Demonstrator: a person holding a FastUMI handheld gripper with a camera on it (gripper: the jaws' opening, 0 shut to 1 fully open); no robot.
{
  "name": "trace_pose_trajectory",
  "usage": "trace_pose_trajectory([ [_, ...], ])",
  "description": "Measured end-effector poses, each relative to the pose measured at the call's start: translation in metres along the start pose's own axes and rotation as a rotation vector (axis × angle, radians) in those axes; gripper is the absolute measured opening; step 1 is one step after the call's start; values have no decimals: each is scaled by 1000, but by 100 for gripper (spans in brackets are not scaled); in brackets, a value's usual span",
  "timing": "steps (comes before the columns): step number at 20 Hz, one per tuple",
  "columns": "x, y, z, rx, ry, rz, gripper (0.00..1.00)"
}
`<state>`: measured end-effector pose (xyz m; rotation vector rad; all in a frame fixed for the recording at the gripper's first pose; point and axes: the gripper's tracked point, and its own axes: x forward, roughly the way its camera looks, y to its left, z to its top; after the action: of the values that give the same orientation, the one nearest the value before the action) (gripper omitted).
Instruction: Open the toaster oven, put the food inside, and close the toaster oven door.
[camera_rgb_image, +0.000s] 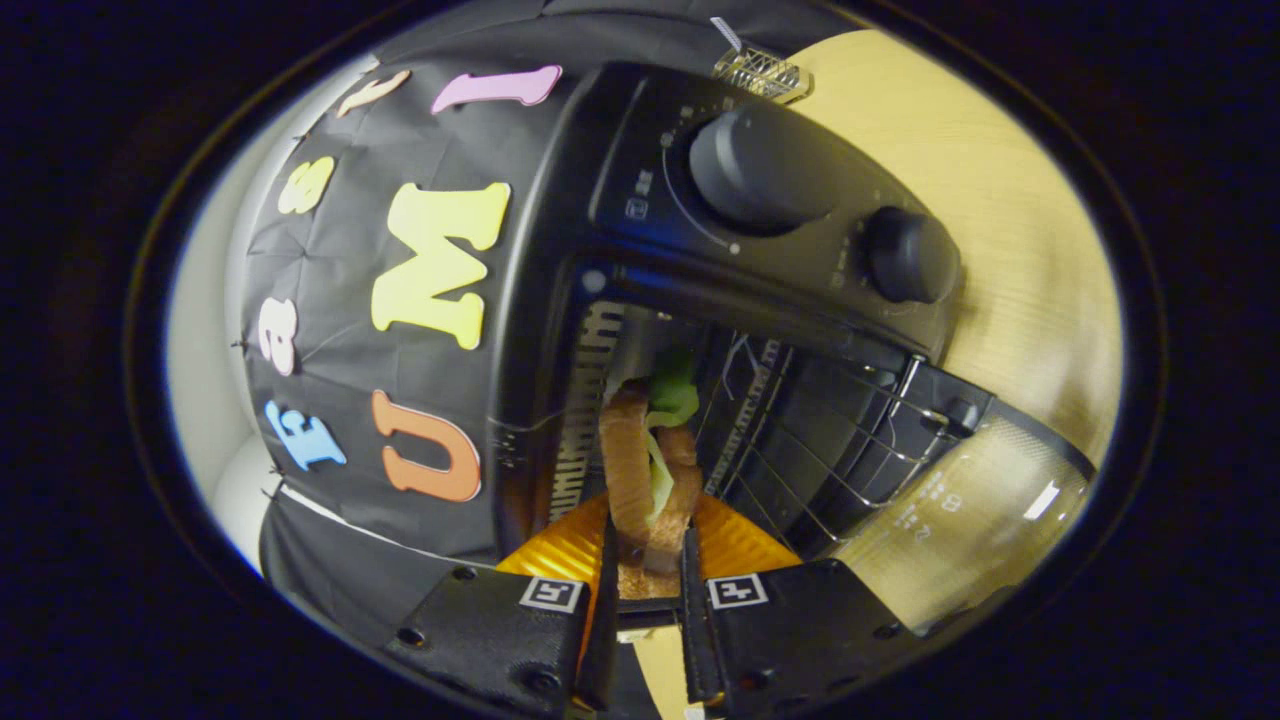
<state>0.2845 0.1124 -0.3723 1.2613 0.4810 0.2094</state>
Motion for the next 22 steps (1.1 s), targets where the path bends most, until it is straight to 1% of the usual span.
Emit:
trace_pose_trajectory([
  [1, 5, -2, -3, -16, 1, -10, 32],
  [3, 10, -2, -9, -70, 4, -20, 36],
  [6, 15, -7, -13, -167, 18, -62, 43],
  [8, 14, -13, -17, -269, 39, -113, 53],
  [10, 8, -15, -23, -400, 72, -159, 67],
  [13, 0, -16, -33, -571, 128, -222, 83],
  [16, -17, -25, -42, -700, 191, -296, 87],
  [18, -29, -32, -48, -758, 236, -338, 89],
  [22, -60, -20, -55, -867, 279, -353, 89],
])
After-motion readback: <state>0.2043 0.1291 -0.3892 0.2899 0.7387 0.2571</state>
